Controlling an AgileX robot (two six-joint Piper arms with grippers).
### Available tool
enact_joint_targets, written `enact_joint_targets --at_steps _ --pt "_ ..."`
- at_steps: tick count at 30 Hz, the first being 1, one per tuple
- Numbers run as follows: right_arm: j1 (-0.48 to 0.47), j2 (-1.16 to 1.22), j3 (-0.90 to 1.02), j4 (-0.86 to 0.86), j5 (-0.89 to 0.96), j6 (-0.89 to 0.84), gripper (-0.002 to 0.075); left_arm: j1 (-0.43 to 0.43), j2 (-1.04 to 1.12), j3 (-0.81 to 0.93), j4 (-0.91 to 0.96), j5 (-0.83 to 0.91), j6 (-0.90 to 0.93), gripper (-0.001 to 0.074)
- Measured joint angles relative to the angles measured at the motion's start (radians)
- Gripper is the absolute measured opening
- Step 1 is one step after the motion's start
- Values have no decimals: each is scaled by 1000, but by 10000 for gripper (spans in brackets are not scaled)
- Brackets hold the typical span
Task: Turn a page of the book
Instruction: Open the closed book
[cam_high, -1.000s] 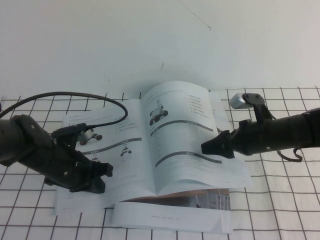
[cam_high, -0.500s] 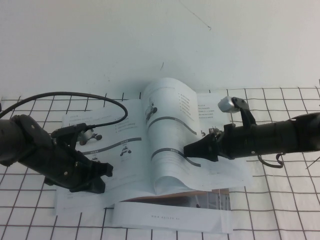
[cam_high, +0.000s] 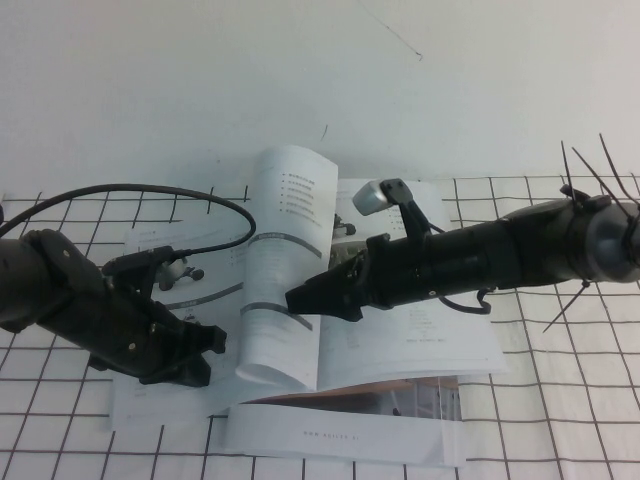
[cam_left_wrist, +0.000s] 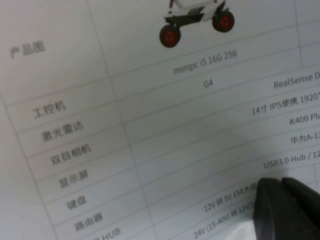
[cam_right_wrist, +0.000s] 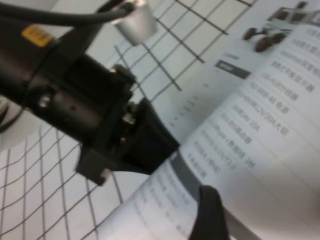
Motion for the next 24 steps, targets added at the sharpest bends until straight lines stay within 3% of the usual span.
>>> enact_joint_targets --at_steps 13,24 --pt "37 0 -20 -6 49 19 476 -2 -21 -15 25 -4 4 -4" --pt "37 0 -20 -6 70 21 476 -2 -231 -177 102 63 -38 -3"
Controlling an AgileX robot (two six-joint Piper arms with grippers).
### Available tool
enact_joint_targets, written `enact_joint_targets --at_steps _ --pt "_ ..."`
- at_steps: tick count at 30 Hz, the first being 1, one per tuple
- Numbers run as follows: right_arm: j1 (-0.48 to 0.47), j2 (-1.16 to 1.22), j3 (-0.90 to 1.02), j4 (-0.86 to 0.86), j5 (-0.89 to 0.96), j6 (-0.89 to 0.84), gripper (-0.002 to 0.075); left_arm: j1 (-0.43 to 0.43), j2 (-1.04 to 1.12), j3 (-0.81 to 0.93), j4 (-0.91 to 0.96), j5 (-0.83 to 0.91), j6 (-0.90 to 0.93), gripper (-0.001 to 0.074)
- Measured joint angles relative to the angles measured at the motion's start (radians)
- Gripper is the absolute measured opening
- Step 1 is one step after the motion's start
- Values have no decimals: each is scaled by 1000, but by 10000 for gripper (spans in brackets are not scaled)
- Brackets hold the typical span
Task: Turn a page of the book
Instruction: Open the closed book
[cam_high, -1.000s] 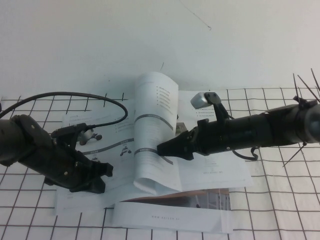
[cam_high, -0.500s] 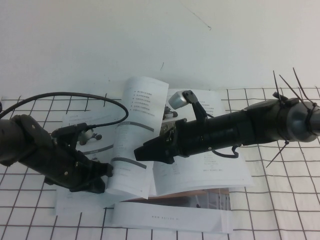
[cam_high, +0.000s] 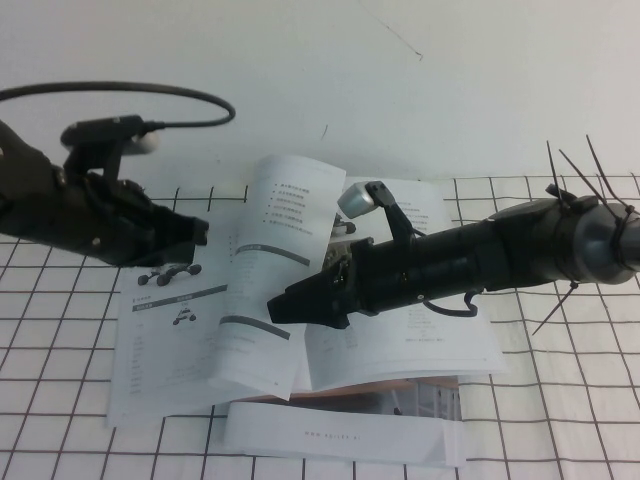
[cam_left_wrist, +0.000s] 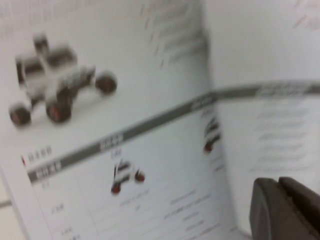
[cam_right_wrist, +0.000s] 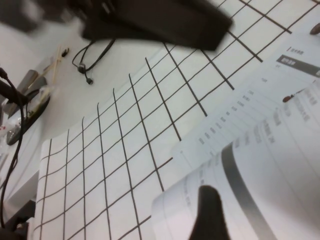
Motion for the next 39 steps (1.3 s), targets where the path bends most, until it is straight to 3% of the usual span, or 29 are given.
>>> enact_joint_targets --at_steps 10,18,26,30,35,39 --pt "44 0 -28 -5 28 2 476 0 -93 -124 -18 62 -3 -3" --pt "137 0 -101 -65 14 2 476 0 -94 -134 -35 78 -5 -3" --pt "149 0 -159 -135 98 17 459 0 -100 -134 -38 109 -6 -3" --pt "149 0 -231 -291 134 64 347 0 -134 -134 -4 117 -2 -3" --pt "117 -13 -368 -489 176 219 82 0 -231 -134 60 145 -2 -3" --pt "49 -76 -466 -573 181 357 19 0 -337 -134 107 190 -2 -3"
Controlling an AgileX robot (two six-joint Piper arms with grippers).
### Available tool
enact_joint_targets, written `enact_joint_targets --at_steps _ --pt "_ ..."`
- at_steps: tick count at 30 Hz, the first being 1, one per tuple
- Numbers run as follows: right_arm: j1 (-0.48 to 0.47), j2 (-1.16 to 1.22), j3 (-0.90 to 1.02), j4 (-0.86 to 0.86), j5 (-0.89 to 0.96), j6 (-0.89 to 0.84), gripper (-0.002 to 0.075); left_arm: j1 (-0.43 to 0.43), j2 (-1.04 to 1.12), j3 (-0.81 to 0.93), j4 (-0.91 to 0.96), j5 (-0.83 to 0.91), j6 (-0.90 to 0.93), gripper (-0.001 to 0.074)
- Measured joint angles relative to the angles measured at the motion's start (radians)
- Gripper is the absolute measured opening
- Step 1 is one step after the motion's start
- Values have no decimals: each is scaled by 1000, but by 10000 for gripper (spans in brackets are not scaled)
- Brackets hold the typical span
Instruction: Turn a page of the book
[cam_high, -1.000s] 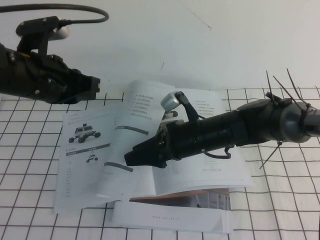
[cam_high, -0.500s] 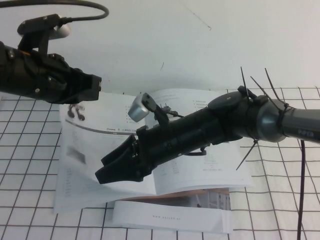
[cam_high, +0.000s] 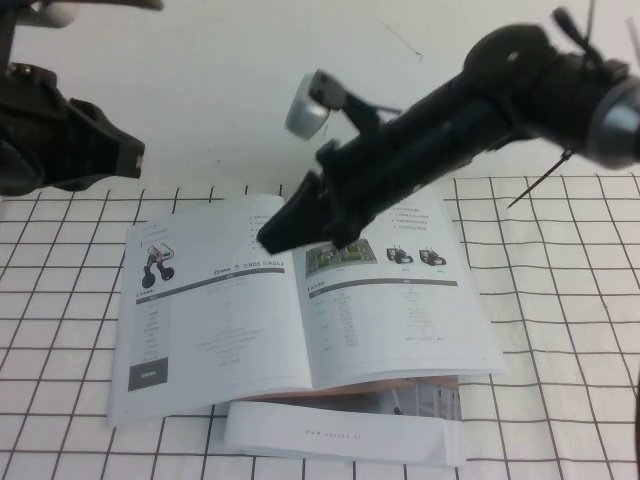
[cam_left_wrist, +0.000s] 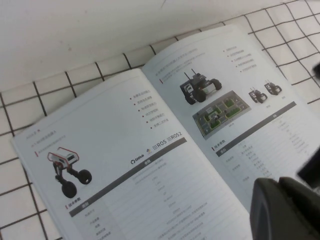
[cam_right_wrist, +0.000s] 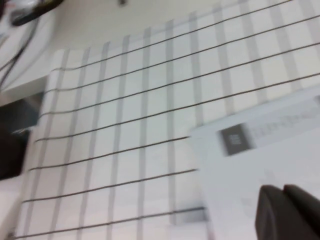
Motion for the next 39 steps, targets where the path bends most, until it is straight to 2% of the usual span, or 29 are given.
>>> enact_joint_targets --at_steps 4,8,14,22,27,34,39 --pt "-74 -118 -42 -154 -33 138 7 0 -122 0 40 51 -20 -3" --pt "-128 -266 -45 -400 -68 314 3 0 -249 0 63 84 -54 -3" --pt "-145 -491 -45 -753 -67 542 1 0 -412 0 70 125 -111 -3" --pt "-145 -758 -14 -951 -44 731 1 0 -608 89 70 127 -179 -3" --pt "-145 -956 133 -1054 -61 845 1 0 -757 193 69 127 -247 -3" --pt "-145 -1313 482 -1120 -166 961 1 0 -989 346 5 128 -315 -3" --pt "-145 -1561 755 -1110 -271 1026 1 0 -1101 434 35 120 -347 -3"
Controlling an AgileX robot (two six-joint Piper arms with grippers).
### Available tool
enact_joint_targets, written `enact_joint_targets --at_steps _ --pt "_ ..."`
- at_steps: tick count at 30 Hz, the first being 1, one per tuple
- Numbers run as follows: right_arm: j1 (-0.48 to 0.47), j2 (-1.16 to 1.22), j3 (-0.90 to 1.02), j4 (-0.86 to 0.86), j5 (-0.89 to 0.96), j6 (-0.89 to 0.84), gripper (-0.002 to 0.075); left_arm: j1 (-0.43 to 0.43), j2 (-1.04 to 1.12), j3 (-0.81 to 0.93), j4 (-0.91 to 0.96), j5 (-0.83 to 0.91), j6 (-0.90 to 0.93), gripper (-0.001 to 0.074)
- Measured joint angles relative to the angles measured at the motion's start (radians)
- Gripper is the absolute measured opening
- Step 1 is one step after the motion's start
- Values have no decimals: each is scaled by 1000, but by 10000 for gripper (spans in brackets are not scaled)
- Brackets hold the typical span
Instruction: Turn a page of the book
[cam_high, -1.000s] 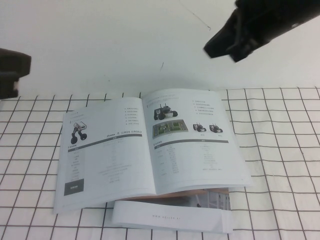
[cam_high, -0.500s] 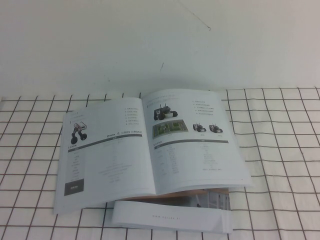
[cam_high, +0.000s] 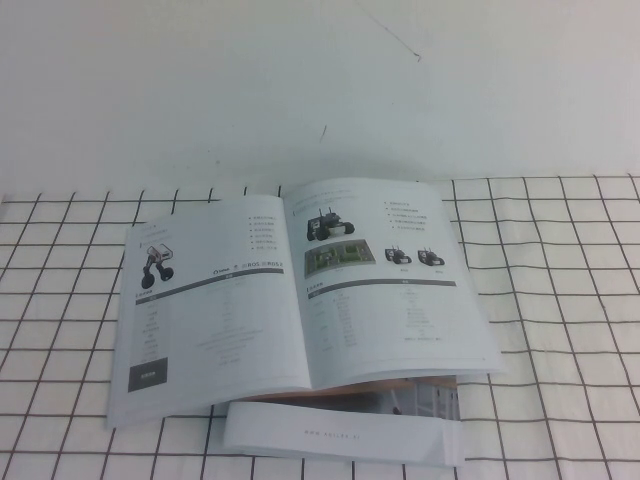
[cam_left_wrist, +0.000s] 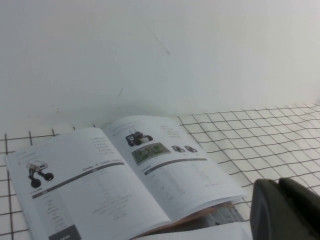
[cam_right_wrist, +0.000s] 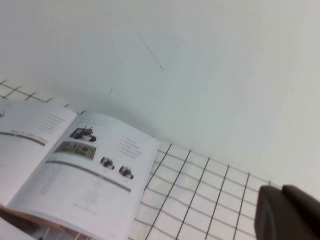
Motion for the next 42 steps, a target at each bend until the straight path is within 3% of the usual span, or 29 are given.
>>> enact_joint_targets --at_steps 8,15,26,36,42 --pt "0 -113 428 15 -329 9 1 0 -22 227 134 -227 -25 -3" --pt "0 -114 602 -16 -565 1 1 0 3 464 153 -507 -19 -3" --pt "0 -114 686 -20 -530 4 1 0 7 574 155 -521 -19 -2" --pt "0 -114 707 -20 -450 4 1 0 2 602 156 -425 -19 -3" --pt "0 -151 717 -20 -430 4 1 36 -61 677 146 -421 -25 -3"
